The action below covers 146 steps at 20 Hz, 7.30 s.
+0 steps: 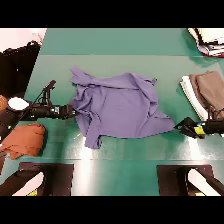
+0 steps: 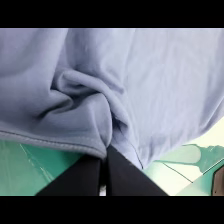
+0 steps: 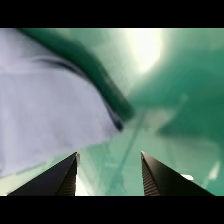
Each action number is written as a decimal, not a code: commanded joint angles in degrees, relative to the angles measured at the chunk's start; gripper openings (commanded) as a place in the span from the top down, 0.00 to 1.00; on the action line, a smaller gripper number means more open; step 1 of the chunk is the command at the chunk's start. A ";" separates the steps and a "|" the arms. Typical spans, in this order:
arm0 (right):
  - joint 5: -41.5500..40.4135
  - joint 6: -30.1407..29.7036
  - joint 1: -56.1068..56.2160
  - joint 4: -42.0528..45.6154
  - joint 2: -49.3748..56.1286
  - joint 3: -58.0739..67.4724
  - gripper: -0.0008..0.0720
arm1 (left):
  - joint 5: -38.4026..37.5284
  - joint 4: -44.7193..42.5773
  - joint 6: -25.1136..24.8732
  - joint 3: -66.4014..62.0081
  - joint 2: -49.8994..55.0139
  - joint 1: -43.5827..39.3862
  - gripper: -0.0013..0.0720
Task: Fold the shirts.
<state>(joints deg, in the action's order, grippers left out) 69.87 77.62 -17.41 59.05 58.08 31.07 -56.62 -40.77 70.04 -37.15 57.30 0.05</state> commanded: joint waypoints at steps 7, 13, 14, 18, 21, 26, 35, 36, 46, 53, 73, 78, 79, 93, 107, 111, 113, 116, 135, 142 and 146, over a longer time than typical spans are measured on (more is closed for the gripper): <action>-11.26 0.26 7.58 -2.54 -0.09 -2.56 0.78 | -3.04 -1.44 0.68 -0.11 -0.11 0.00 0.95; -6.99 -1.22 11.63 -2.51 -2.86 9.84 0.97 | -8.98 -11.26 6.45 -9.09 -6.14 0.00 0.95; -6.86 -1.20 12.15 -2.54 -4.79 14.01 0.97 | -10.38 -14.71 8.31 -13.20 -8.09 0.00 0.95; -7.04 -1.20 11.76 -2.05 -11.08 33.83 0.97 | -14.99 -22.29 10.78 -35.89 -12.44 -0.02 0.95; -6.86 -1.22 8.70 -2.01 -13.22 49.90 0.97 | -14.47 -22.71 10.80 -56.46 -12.44 -0.02 0.95; -5.88 -1.25 -0.04 -1.90 -14.51 71.41 0.97 | -8.02 -26.62 12.70 -83.93 -12.44 -0.02 0.95; 9.09 0.63 -7.45 -2.58 -3.19 89.53 0.97 | -7.76 -27.93 15.52 -76.81 -12.22 -0.02 0.95; 11.61 0.85 -7.43 -2.60 -0.83 88.76 0.97 | -8.90 -27.67 15.52 -72.04 -11.26 -0.02 0.95; 11.85 0.94 11.85 9.90 27.43 63.45 0.97 | -12.26 -25.18 14.38 -54.53 24.41 0.00 0.95; 2.10 3.30 16.22 10.03 42.58 78.66 0.97 | 4.35 -24.85 11.96 -58.71 34.82 0.00 0.95; 9.31 0.24 18.97 10.21 40.09 60.59 0.45 | -13.57 -26.64 7.96 -43.15 33.38 5.81 0.24; 13.05 -0.76 15.19 10.12 30.77 54.42 0.46 | -18.21 -31.28 10.67 -38.60 22.49 5.81 0.24; 12.57 -0.76 14.99 10.12 28.02 51.49 0.46 | -19.37 -31.28 11.19 -35.50 19.91 5.79 0.24; 0.55 -0.74 14.45 9.90 7.93 34.18 0.46 | -16.87 -21.57 20.37 11.58 -8.41 5.62 0.24; 9.31 -0.46 14.43 17.94 7.78 34.01 0.46 | -9.88 -8.24 15.08 15.43 -8.44 5.64 0.95; 10.43 -0.44 9.81 18.91 5.73 25.75 0.46 | -11.78 -8.15 13.90 11.85 -8.44 5.64 0.95; 10.08 -0.48 5.44 18.27 4.44 18.78 0.44 | -11.80 -8.17 13.66 10.84 -8.44 5.64 0.95; 9.18 -1.64 -1.66 9.66 4.39 9.25 0.22 | -11.19 -8.11 13.51 10.73 -8.44 5.64 0.95; 7.61 -5.53 5.16 6.10 0.81 4.74 0.97 | -18.53 -19.10 14.86 9.57 -15.13 5.64 0.95; 21.27 -4.52 5.16 21.33 -15.04 6.60 0.97 | -38.73 -19.65 20.68 7.21 -29.33 5.64 0.95; 21.16 -3.43 5.68 20.04 -17.55 11.72 0.97 | -36.26 -19.56 21.00 -1.51 -27.87 5.64 0.95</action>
<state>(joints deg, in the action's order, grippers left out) 89.78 73.36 -12.10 77.91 42.72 39.90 -92.44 -60.03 90.11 -33.95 29.76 5.67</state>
